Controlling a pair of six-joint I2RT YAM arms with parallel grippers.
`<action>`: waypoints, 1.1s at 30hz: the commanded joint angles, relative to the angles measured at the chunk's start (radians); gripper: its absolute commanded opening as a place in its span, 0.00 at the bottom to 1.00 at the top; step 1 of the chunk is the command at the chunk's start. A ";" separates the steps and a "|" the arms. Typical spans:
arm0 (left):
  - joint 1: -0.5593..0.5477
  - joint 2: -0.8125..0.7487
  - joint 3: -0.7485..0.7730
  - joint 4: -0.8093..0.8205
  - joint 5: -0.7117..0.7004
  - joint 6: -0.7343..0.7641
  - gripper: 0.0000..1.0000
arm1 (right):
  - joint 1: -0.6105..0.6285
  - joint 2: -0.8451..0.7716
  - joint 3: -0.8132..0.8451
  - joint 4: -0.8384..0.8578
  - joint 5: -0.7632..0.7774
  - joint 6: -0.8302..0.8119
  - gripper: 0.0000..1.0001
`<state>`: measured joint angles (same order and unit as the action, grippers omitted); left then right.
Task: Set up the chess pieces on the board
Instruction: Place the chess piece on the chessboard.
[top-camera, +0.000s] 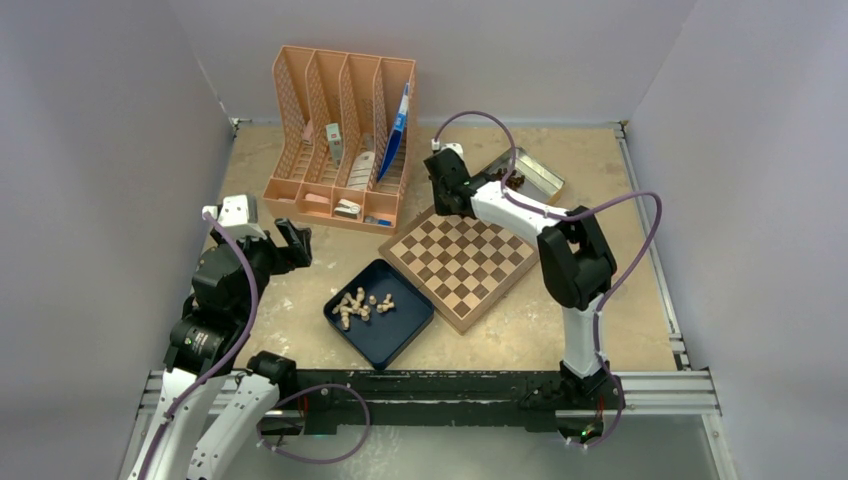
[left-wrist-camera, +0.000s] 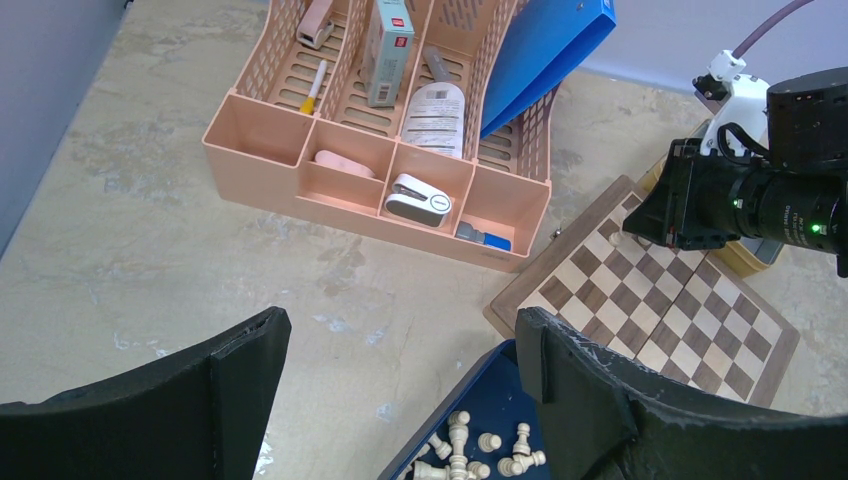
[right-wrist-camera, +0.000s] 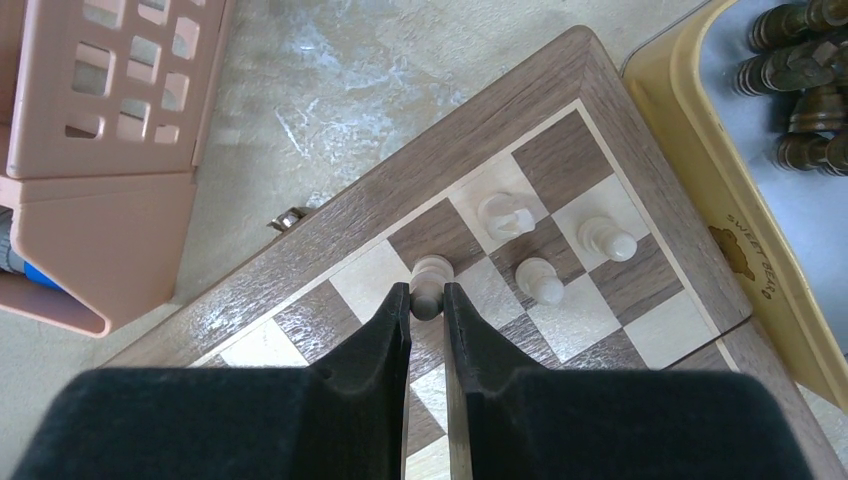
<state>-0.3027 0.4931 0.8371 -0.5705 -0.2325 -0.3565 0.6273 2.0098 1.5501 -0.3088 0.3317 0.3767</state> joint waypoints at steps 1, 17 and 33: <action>-0.003 -0.008 -0.001 0.026 -0.008 -0.002 0.83 | -0.011 0.002 0.032 0.022 0.026 -0.003 0.17; -0.003 -0.007 0.000 0.023 -0.011 -0.004 0.83 | -0.017 0.009 0.044 0.034 0.010 -0.002 0.17; -0.003 -0.007 -0.001 0.023 -0.011 -0.004 0.83 | -0.020 0.023 0.055 0.033 0.005 -0.005 0.18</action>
<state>-0.3027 0.4927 0.8371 -0.5705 -0.2325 -0.3569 0.6140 2.0281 1.5661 -0.2848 0.3256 0.3767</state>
